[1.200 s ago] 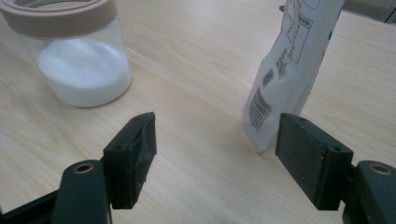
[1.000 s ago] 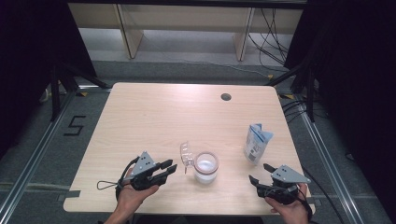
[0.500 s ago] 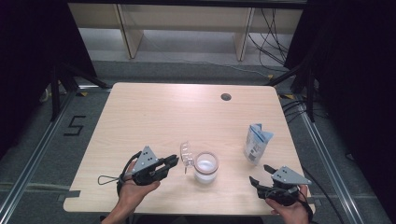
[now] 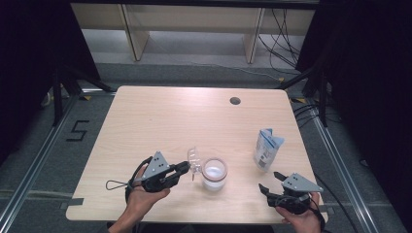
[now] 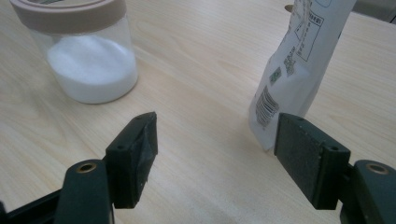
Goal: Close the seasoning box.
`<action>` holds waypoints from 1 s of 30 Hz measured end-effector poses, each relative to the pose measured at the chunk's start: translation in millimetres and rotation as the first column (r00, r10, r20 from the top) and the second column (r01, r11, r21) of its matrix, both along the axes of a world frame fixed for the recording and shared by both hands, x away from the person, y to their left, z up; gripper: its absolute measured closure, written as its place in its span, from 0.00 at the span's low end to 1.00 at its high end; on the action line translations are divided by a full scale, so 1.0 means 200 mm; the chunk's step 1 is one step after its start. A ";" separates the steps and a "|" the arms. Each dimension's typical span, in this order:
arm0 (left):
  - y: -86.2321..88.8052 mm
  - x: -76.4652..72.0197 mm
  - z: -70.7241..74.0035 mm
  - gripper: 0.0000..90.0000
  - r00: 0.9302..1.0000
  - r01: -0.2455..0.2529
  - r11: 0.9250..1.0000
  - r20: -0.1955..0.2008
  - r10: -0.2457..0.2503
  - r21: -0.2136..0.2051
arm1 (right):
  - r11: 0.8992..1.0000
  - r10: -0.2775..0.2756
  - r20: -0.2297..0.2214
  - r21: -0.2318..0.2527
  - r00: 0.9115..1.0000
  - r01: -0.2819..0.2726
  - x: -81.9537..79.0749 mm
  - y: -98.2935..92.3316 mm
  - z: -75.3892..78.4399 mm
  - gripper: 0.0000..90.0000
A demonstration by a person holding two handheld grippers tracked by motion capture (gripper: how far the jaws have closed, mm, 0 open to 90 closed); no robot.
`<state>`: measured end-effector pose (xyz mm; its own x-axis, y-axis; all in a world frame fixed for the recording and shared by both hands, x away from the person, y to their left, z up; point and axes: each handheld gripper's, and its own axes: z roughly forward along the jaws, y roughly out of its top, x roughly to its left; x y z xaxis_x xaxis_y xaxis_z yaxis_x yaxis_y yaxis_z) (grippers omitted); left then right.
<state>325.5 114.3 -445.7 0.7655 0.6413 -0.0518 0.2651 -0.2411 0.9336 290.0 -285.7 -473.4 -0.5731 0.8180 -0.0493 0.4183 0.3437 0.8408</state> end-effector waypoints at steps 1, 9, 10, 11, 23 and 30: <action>-0.01 0.00 0.00 0.92 1.000 0.003 1.000 0.003 -0.003 0.004 | 1.000 0.003 -0.002 -0.003 1.000 -0.003 0.00 0.00 0.00 0.35; -0.02 0.00 0.01 0.92 1.000 0.005 1.000 0.010 -0.005 -0.006 | 1.000 0.003 -0.002 -0.004 1.000 -0.003 0.00 0.00 0.00 0.35; -0.02 0.00 0.02 0.91 1.000 0.007 1.000 0.013 -0.007 -0.004 | 1.000 0.001 0.003 -0.003 1.000 -0.001 0.00 0.00 0.00 0.35; -0.03 0.00 0.02 0.91 1.000 0.009 1.000 0.015 -0.009 -0.005 | 1.000 0.000 0.000 0.000 1.000 0.000 0.00 0.00 0.00 0.35; -0.06 0.00 0.02 0.91 0.999 0.021 1.000 0.031 -0.022 0.012 | 1.000 0.013 -0.002 -0.011 1.000 -0.013 0.00 0.00 0.00 0.35; -0.08 0.00 0.03 0.91 0.999 0.036 0.999 0.032 -0.037 0.020 | 1.000 0.007 -0.010 -0.007 1.000 -0.007 0.00 0.01 -0.01 0.35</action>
